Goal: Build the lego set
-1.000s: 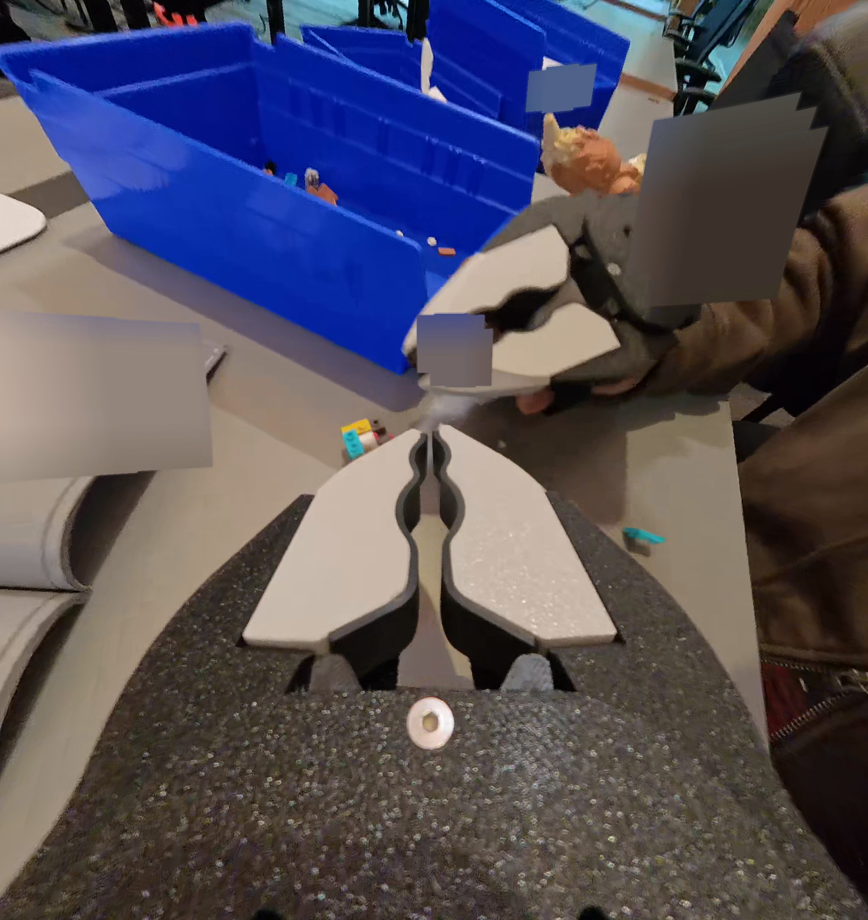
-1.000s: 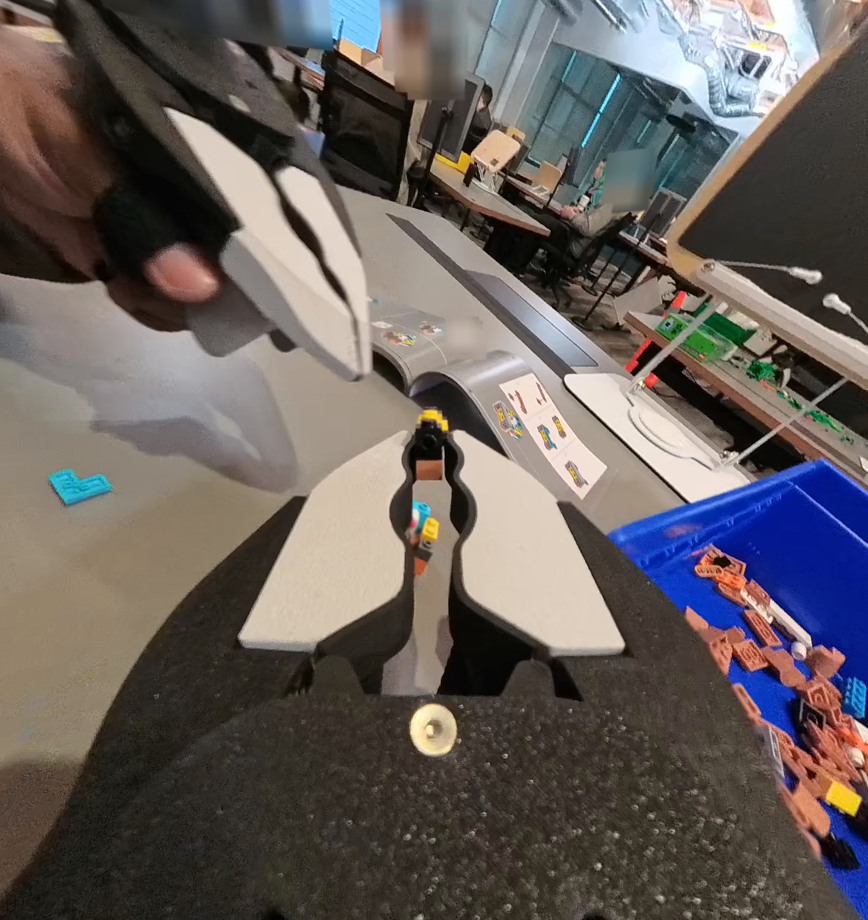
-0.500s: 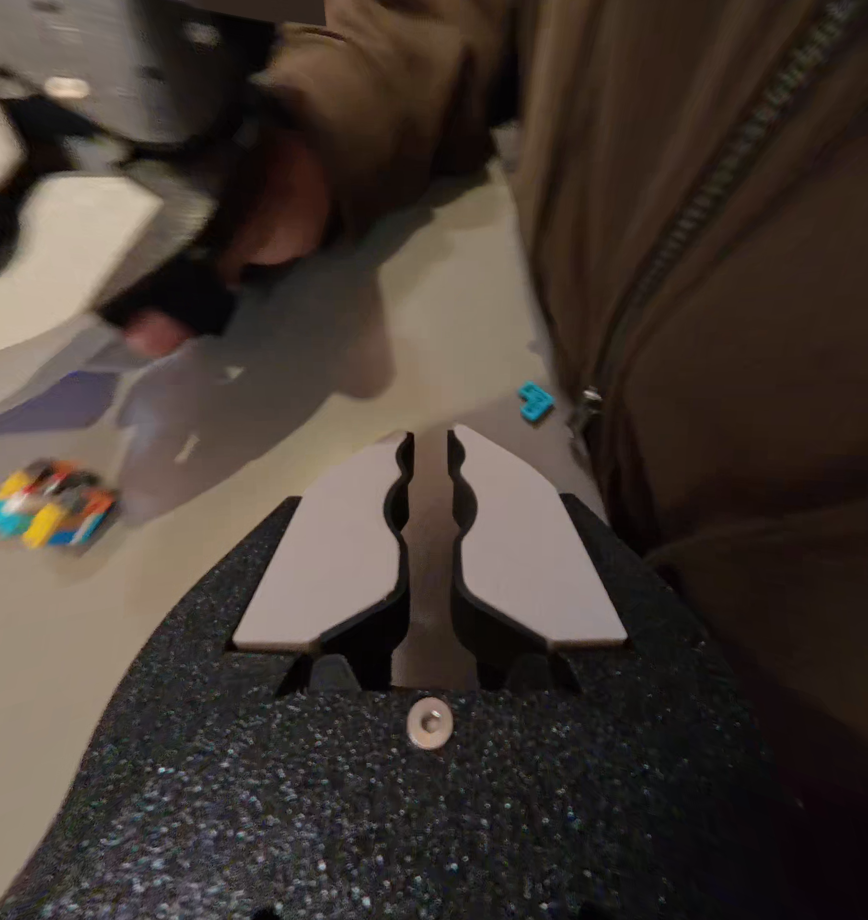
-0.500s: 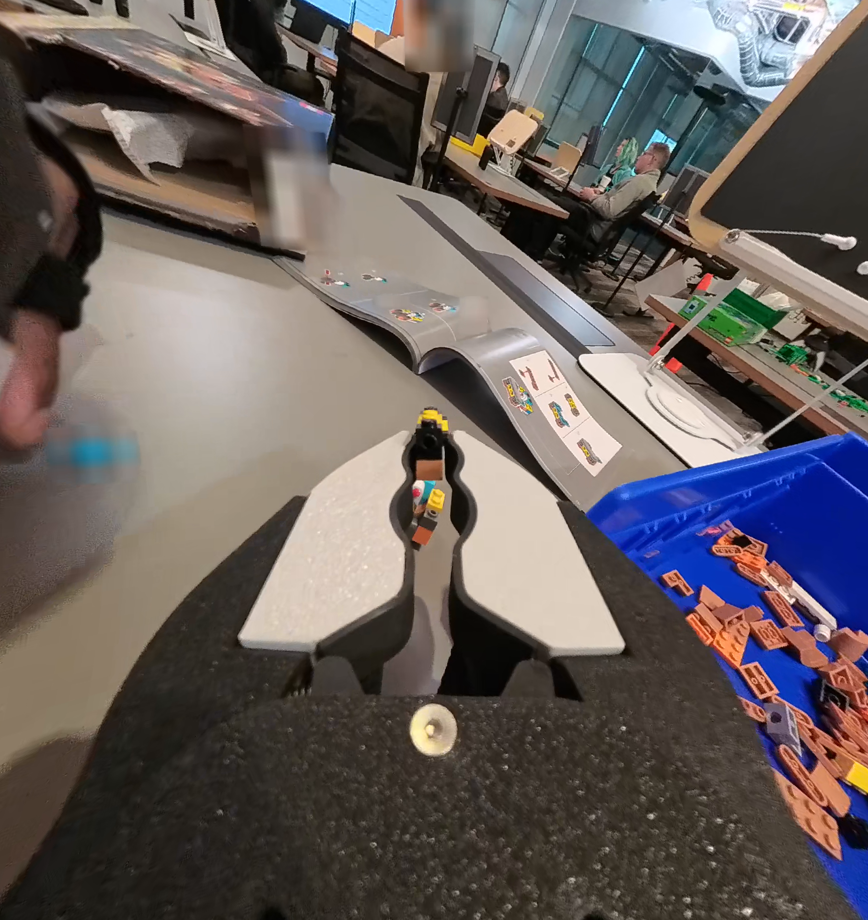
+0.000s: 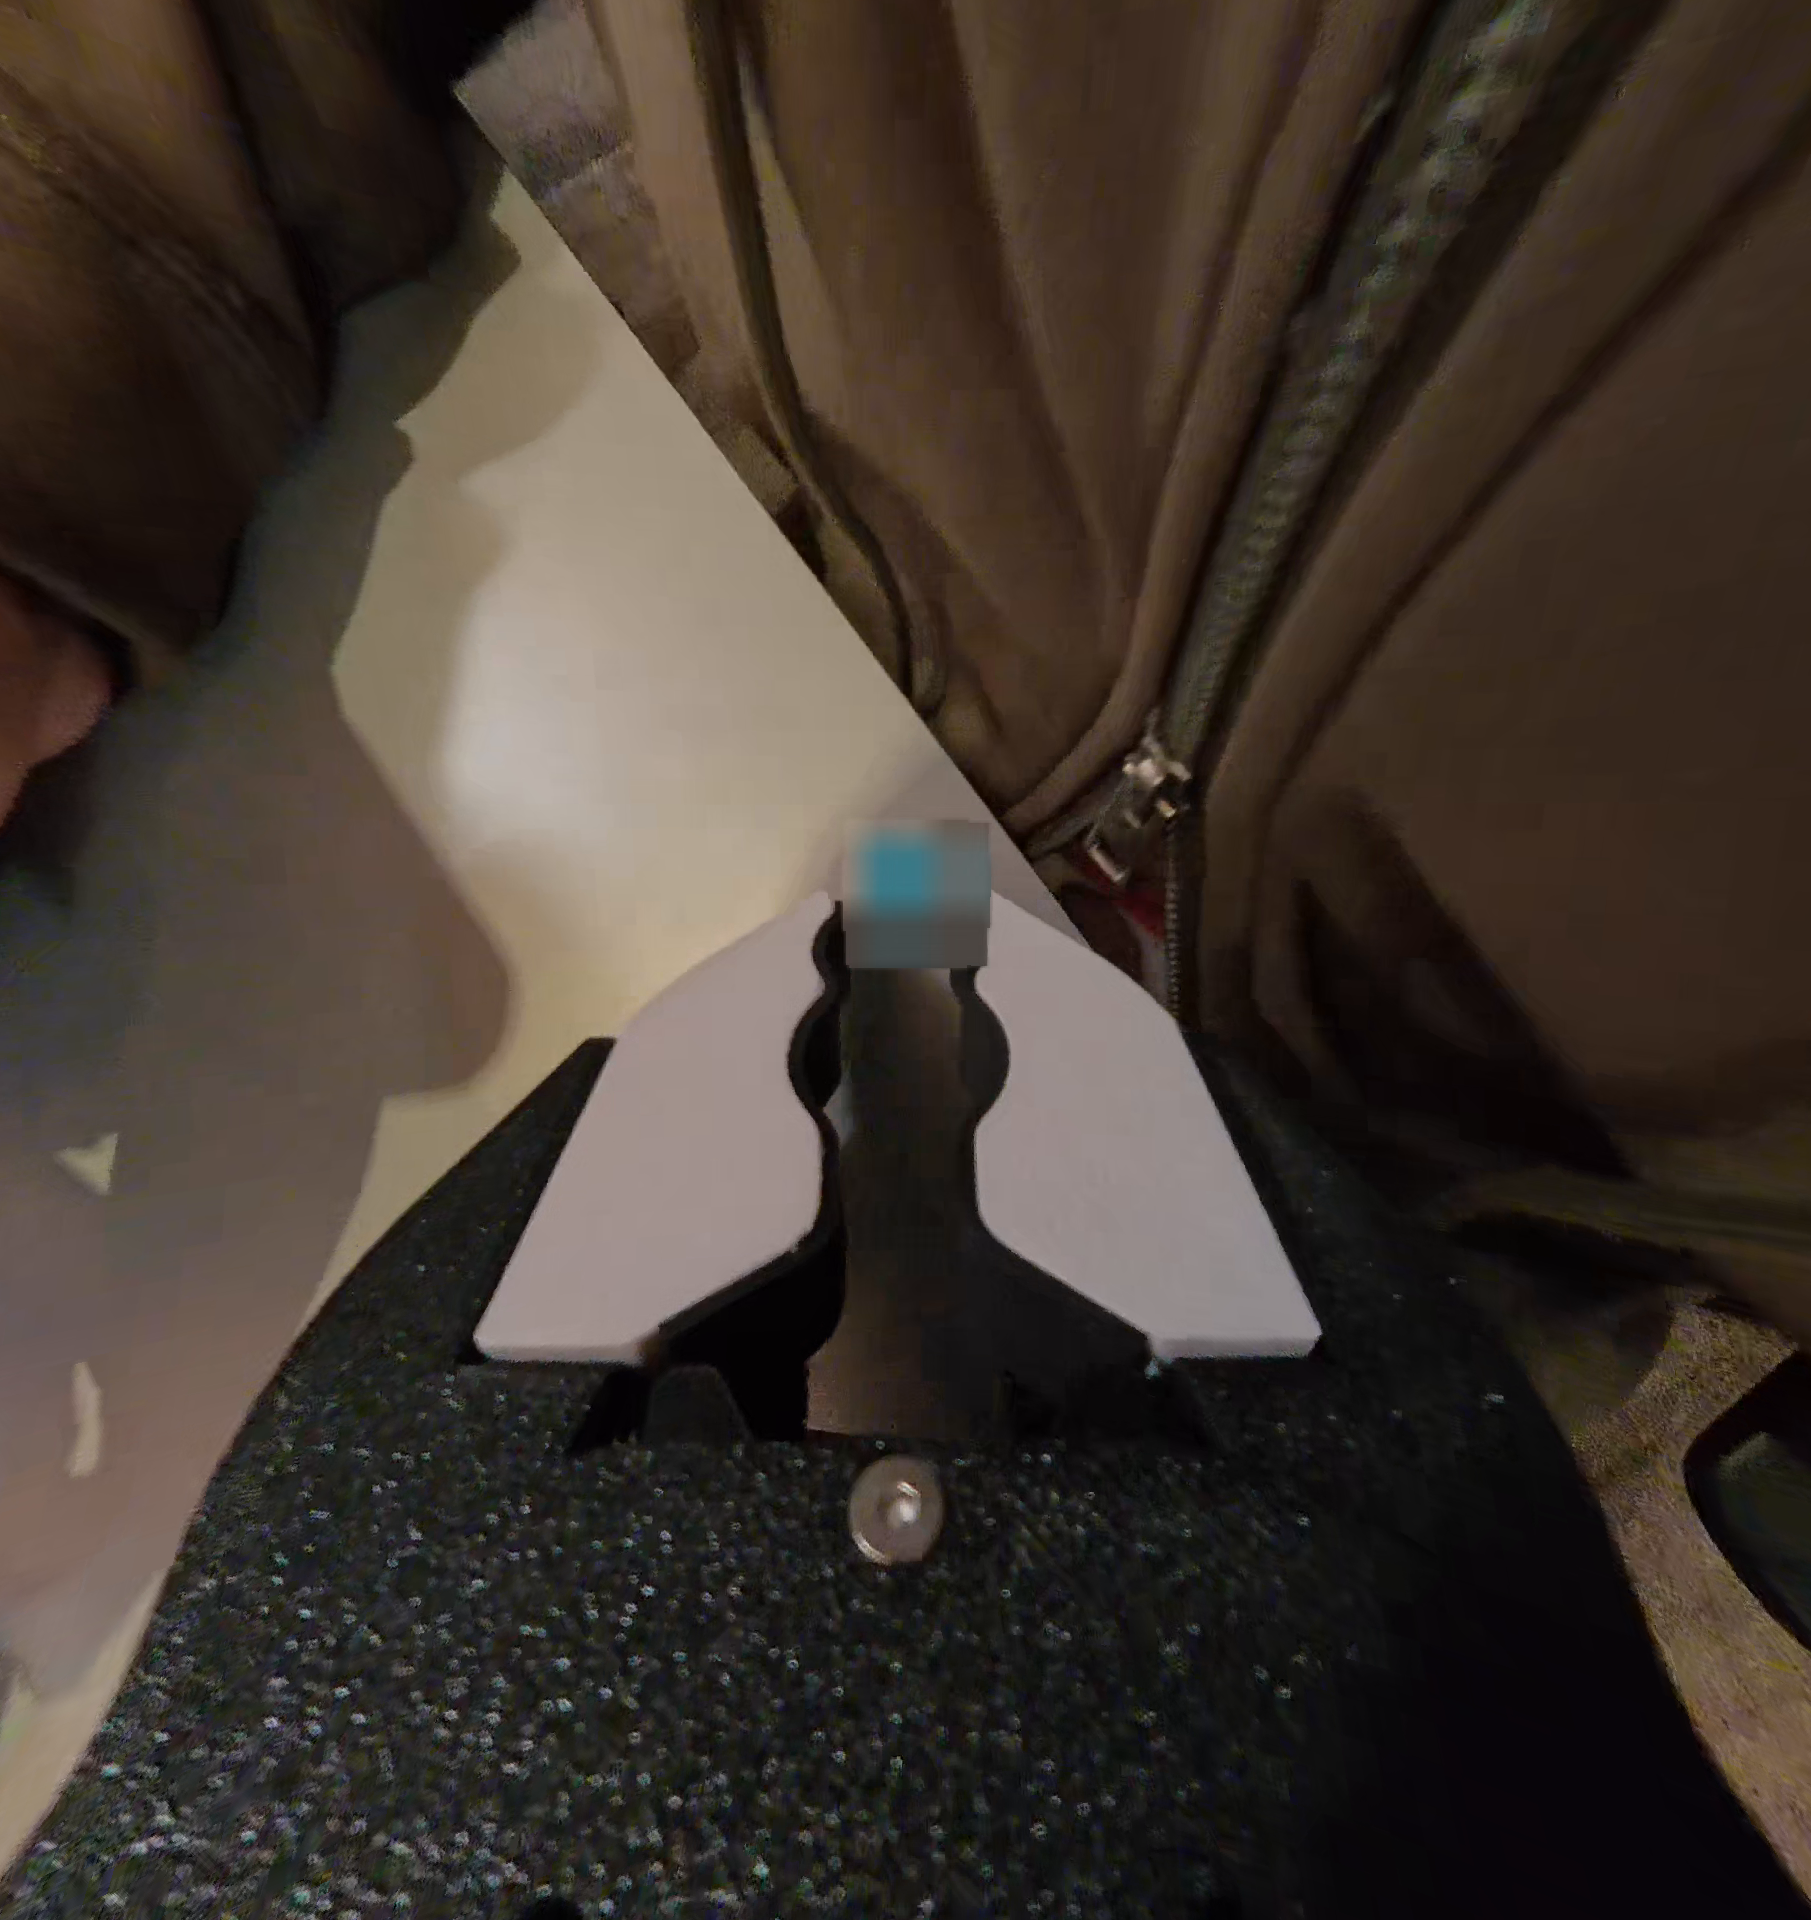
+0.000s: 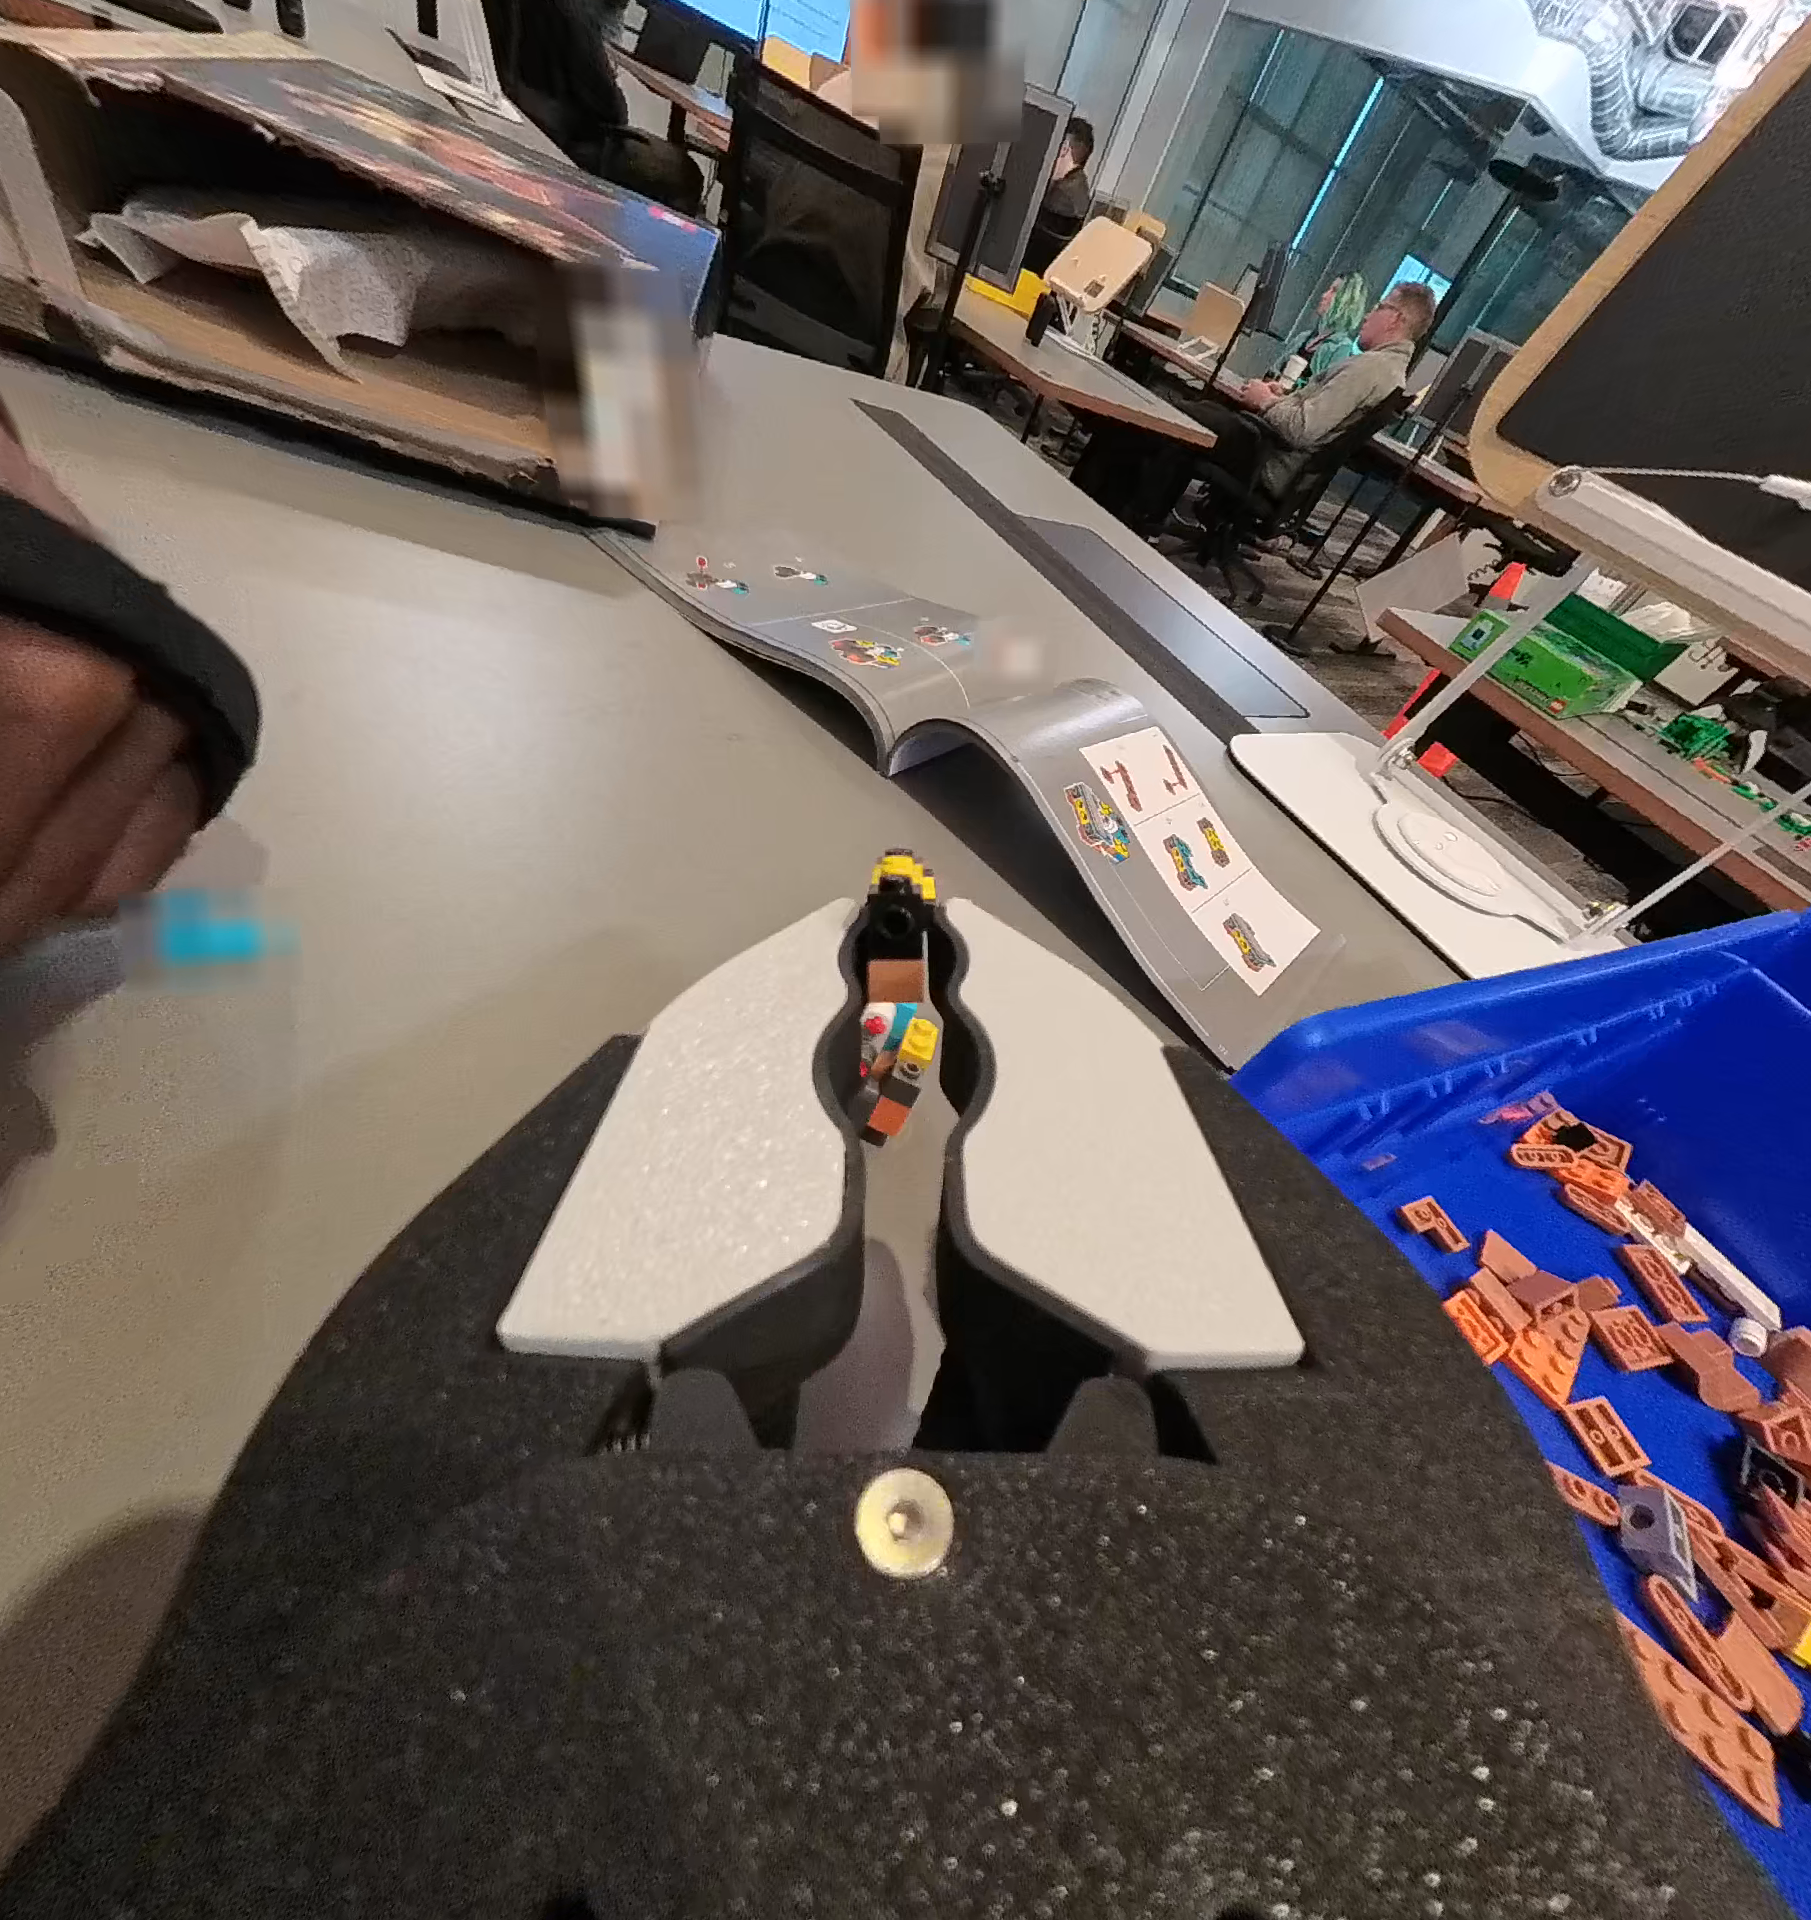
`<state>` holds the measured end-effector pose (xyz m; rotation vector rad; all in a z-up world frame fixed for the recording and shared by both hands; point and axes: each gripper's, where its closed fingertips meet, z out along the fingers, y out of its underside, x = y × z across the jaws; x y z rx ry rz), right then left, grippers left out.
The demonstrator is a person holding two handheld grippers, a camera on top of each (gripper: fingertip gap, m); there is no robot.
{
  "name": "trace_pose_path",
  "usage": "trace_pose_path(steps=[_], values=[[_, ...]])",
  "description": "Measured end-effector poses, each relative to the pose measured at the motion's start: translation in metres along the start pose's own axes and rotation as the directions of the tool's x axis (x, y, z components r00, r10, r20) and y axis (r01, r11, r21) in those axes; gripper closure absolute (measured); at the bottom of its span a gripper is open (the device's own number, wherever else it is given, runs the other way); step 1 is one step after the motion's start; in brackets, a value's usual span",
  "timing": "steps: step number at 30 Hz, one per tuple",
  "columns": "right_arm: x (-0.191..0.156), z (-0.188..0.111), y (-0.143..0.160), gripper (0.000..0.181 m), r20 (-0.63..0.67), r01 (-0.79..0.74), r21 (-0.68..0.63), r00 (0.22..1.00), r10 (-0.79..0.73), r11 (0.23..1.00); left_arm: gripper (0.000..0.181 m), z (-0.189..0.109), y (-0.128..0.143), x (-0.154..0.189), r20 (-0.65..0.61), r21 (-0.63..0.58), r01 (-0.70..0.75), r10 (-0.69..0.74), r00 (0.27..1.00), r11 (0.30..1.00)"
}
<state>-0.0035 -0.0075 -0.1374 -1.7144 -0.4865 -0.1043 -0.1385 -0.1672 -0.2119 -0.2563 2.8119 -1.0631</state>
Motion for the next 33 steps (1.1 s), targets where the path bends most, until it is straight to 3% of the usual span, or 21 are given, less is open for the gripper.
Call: trace_pose_path(steps=[4,9,12,16,23,33], values=[[-0.001,0.001,0.001,0.171,0.006,0.002,-0.006,1.0,-0.002,1.0,0.172,0.005,-0.002,0.0,0.018,0.011,0.049,-0.049,0.999,0.999],[-0.001,0.001,0.0,0.172,0.02,-0.01,-0.005,1.0,0.01,1.0,0.172,-0.003,-0.002,-0.013,0.075,0.091,0.258,-0.265,0.961,0.962],[-0.002,-0.001,-0.002,0.172,0.036,-0.018,0.016,0.999,0.017,1.0,0.172,-0.017,-0.001,-0.031,0.126,0.202,0.402,-0.43,0.894,0.893],[-0.002,-0.002,-0.006,0.172,0.054,-0.034,0.051,0.998,0.031,0.998,0.173,-0.035,0.022,-0.066,0.268,0.225,0.589,-0.63,0.729,0.776],[0.002,-0.001,-0.006,0.171,0.034,-0.034,0.051,0.999,0.032,0.998,0.173,-0.064,0.042,-0.112,0.5,0.274,0.609,-0.651,0.571,0.744],[0.003,0.001,-0.006,0.171,0.019,-0.01,0.054,1.0,0.009,0.998,0.173,-0.075,0.049,-0.119,0.515,0.343,0.598,-0.677,0.525,0.725]])
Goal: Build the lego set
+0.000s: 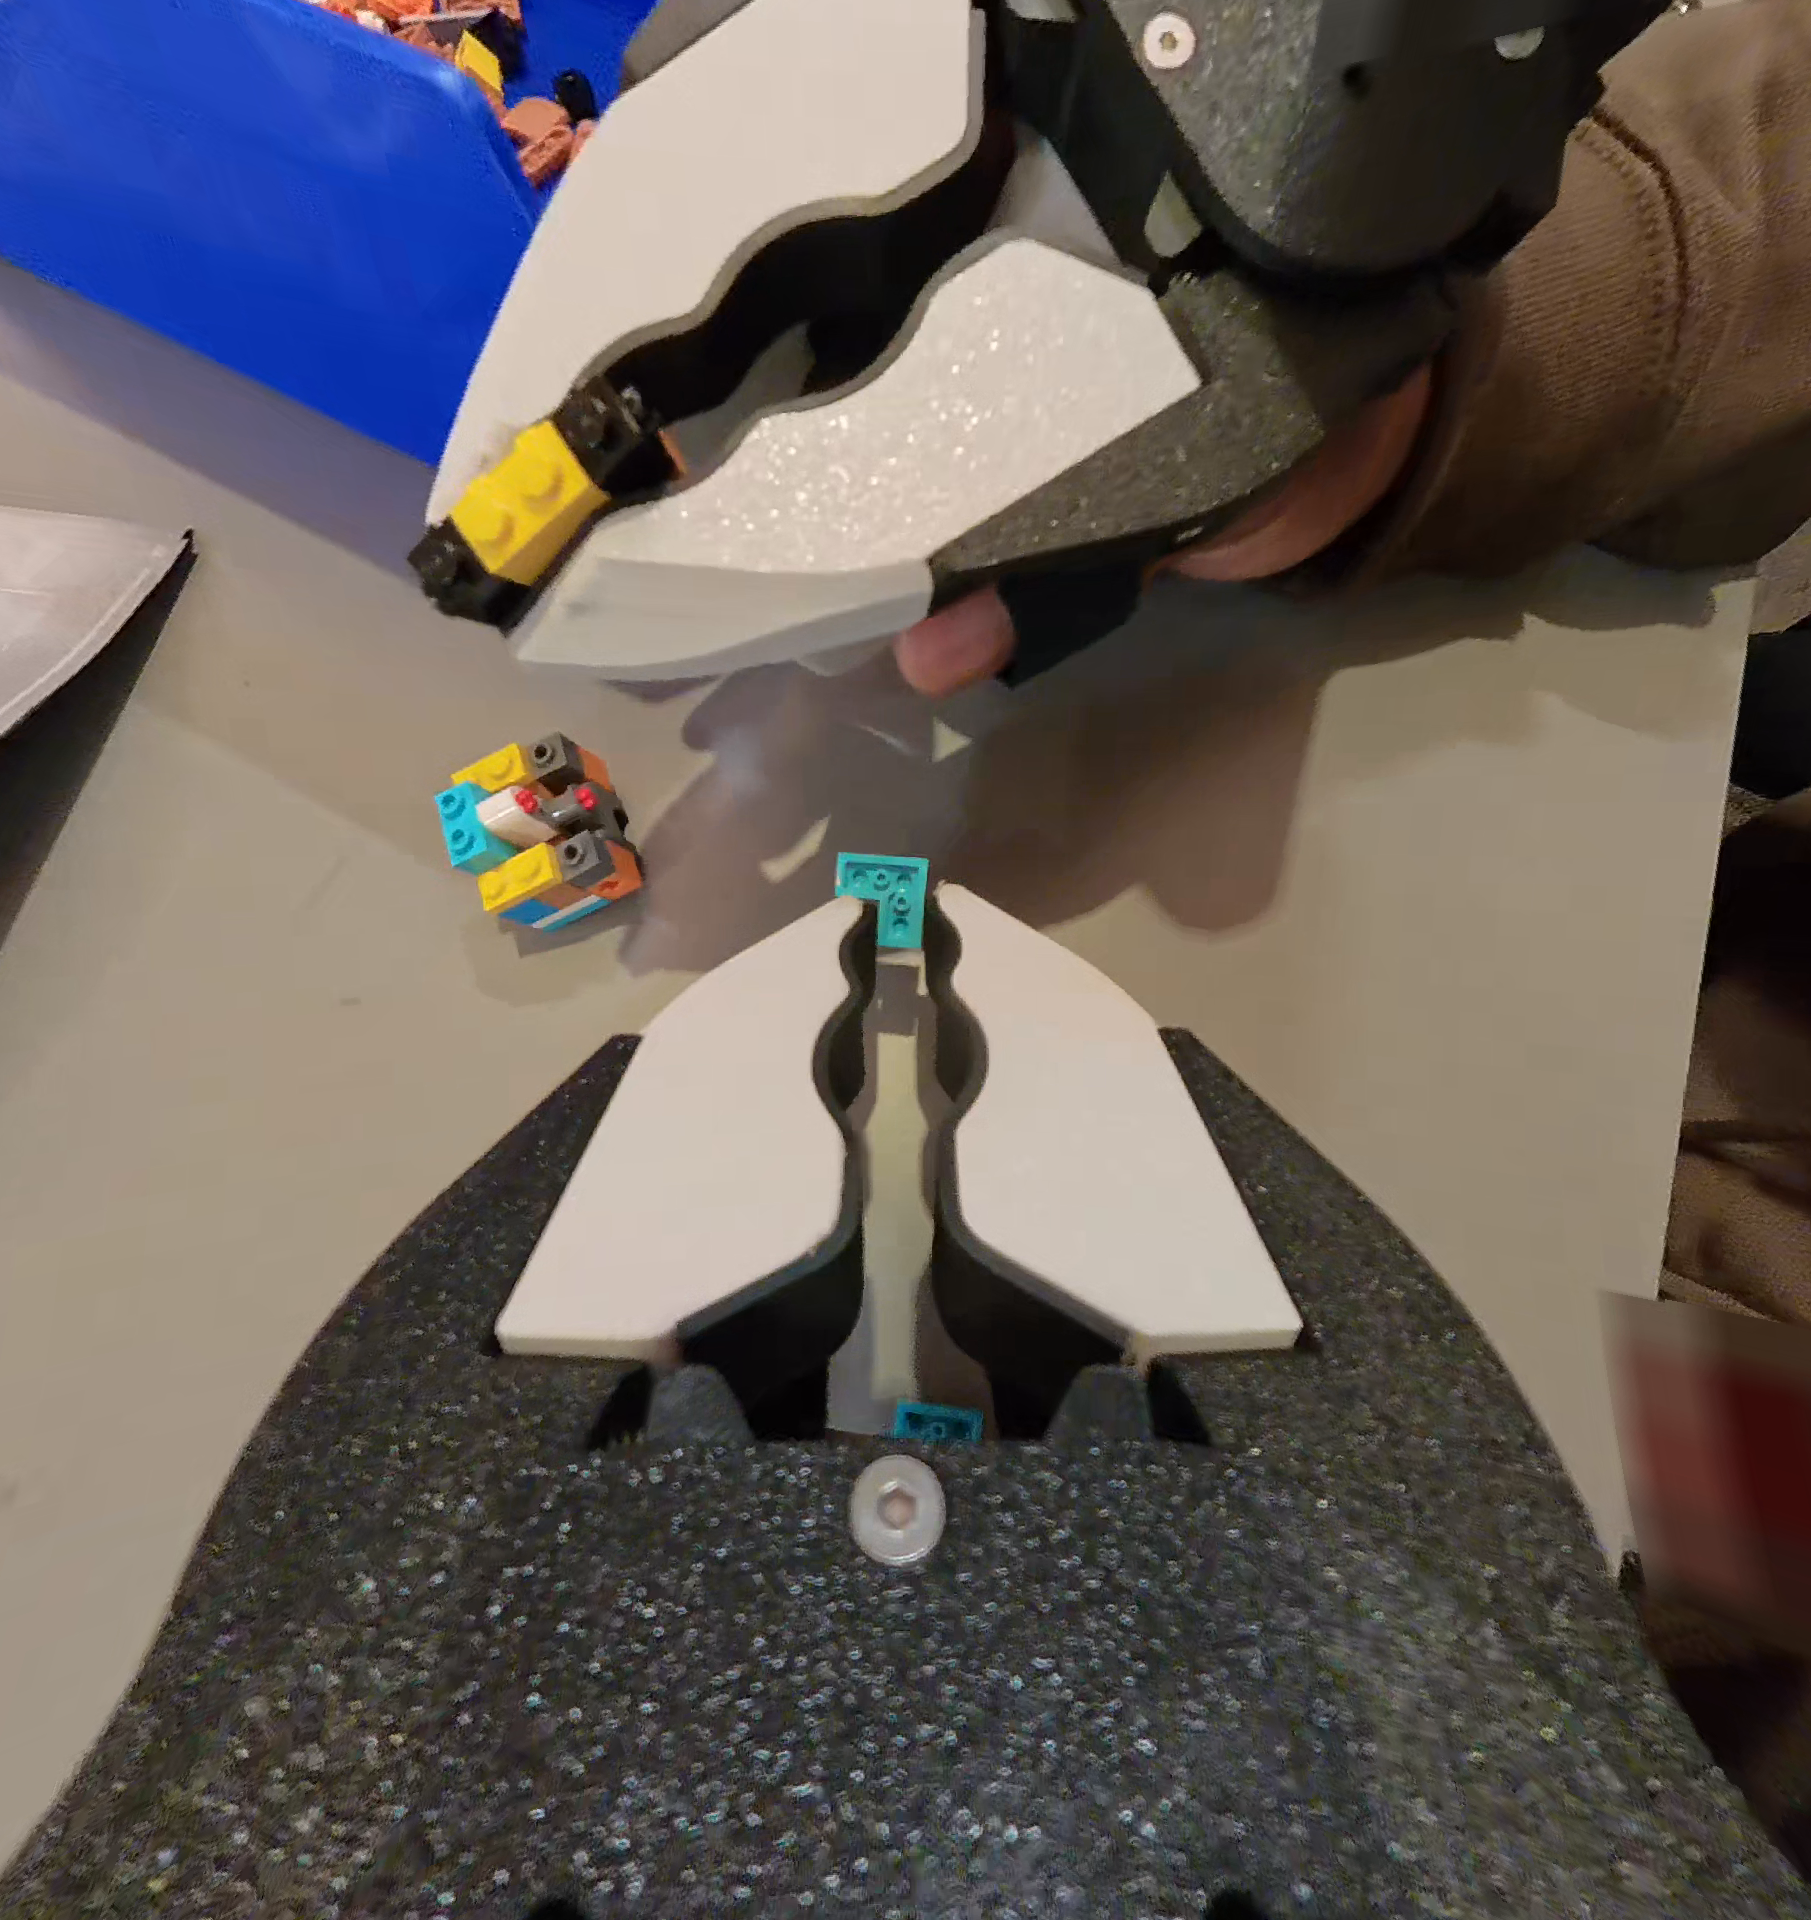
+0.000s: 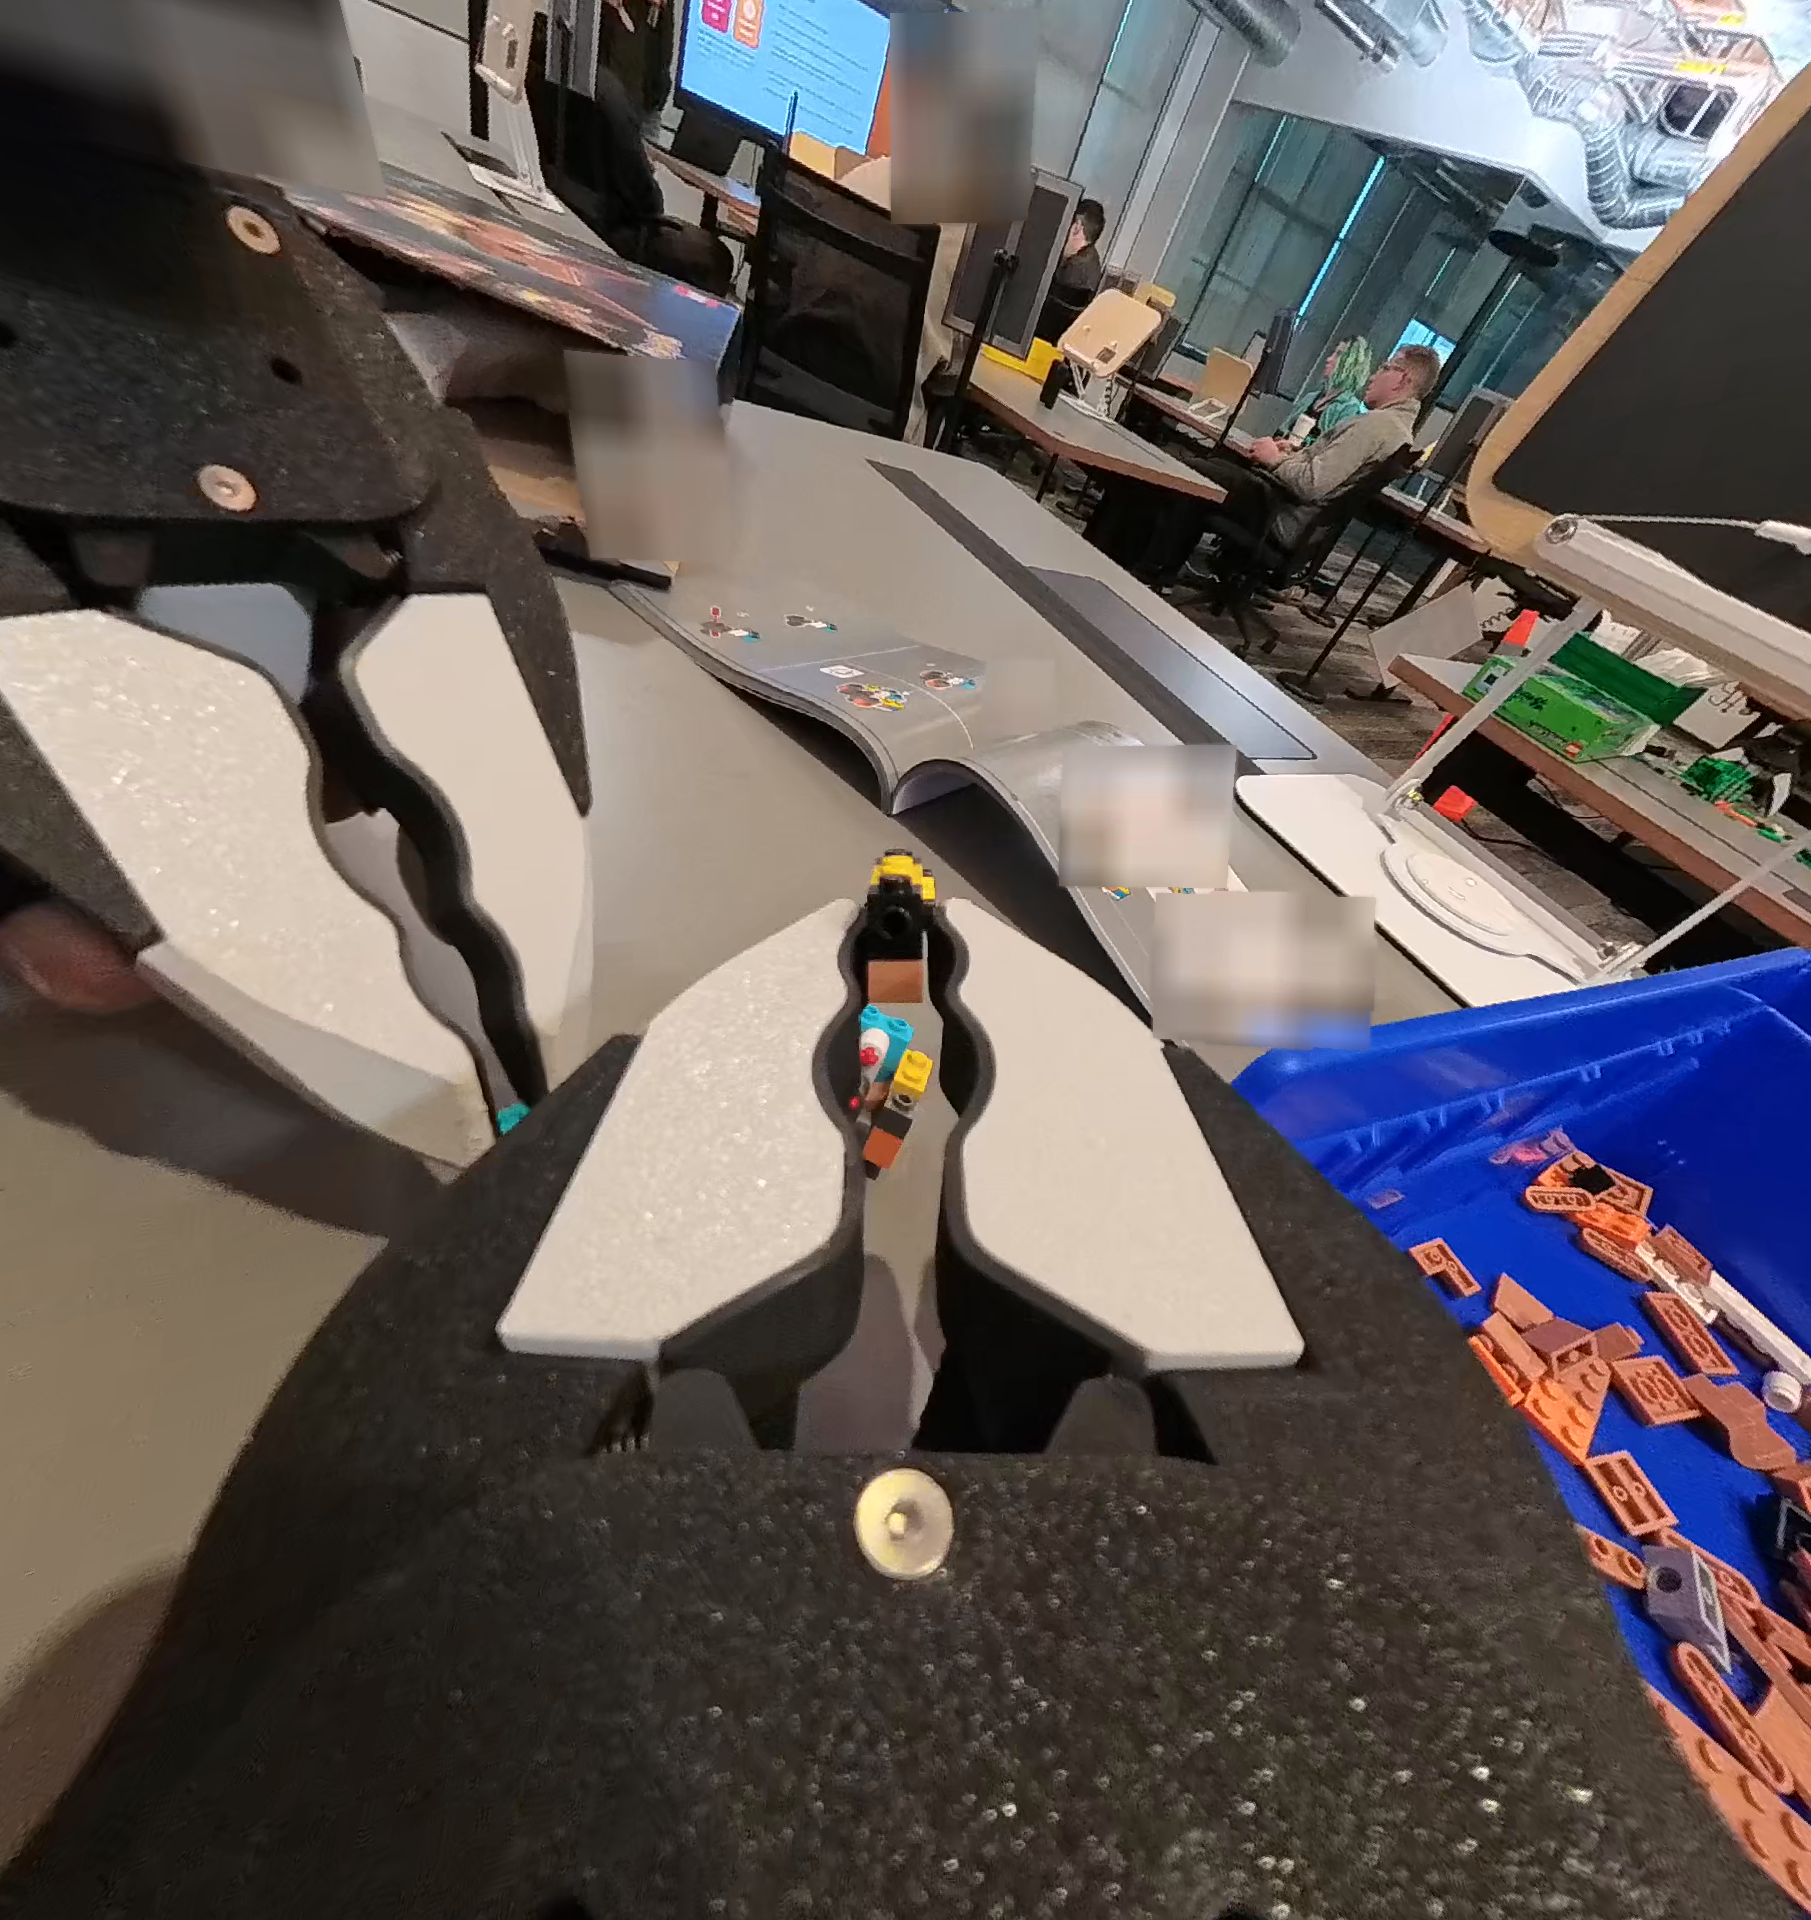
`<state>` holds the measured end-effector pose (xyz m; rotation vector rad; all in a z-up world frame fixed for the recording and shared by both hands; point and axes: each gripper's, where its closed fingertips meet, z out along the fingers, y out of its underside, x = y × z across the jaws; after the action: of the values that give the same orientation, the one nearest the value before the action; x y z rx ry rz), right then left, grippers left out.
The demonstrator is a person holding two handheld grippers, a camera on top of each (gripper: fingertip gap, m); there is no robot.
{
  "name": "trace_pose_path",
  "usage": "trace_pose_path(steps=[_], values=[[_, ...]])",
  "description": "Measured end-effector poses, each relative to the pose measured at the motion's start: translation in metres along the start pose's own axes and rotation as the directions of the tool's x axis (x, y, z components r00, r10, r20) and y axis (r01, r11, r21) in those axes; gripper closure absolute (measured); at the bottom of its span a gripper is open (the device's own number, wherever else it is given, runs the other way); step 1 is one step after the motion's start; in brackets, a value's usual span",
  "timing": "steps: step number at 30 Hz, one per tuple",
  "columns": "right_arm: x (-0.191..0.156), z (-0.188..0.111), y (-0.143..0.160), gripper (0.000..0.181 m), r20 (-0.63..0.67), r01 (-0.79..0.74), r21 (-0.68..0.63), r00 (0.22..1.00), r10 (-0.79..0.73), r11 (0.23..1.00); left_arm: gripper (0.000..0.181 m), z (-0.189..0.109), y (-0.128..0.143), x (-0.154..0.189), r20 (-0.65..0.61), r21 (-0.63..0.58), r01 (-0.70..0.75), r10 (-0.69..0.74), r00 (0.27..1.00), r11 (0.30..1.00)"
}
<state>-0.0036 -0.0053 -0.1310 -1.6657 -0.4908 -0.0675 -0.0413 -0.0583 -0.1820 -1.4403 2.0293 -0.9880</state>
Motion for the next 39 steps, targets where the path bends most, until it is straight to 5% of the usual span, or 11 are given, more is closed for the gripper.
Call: trace_pose_path(steps=[8,11,15,19,26,39], values=[[-0.007,-0.001,-0.001,0.171,0.038,0.008,0.004,0.999,-0.008,1.0,0.173,-0.007,-0.004,-0.001,-0.073,0.055,0.099,-0.095,0.993,0.994],[-0.01,-0.002,-0.003,0.171,0.053,0.013,0.021,0.998,-0.014,1.0,0.173,-0.025,-0.027,0.006,-0.29,0.197,0.297,-0.234,0.928,0.934],[-0.017,-0.007,-0.016,0.172,0.088,0.002,0.097,0.996,-0.01,0.995,0.173,-0.057,-0.058,0.002,-0.562,0.337,0.55,-0.305,0.769,0.764],[-0.024,-0.014,-0.03,0.172,0.118,-0.004,0.18,0.993,-0.018,0.984,0.173,-0.07,-0.071,-0.003,-0.719,0.327,0.7,-0.314,0.621,0.635],[-0.03,-0.018,-0.037,0.172,0.121,0.022,0.22,0.991,-0.05,0.975,0.173,-0.074,-0.076,-0.004,-0.839,0.24,0.815,-0.31,0.448,0.528],[-0.025,-0.017,-0.035,0.171,0.107,0.0,0.222,0.994,-0.025,0.975,0.173,-0.068,-0.071,-0.011,-0.884,0.139,0.879,-0.343,0.317,0.455]])
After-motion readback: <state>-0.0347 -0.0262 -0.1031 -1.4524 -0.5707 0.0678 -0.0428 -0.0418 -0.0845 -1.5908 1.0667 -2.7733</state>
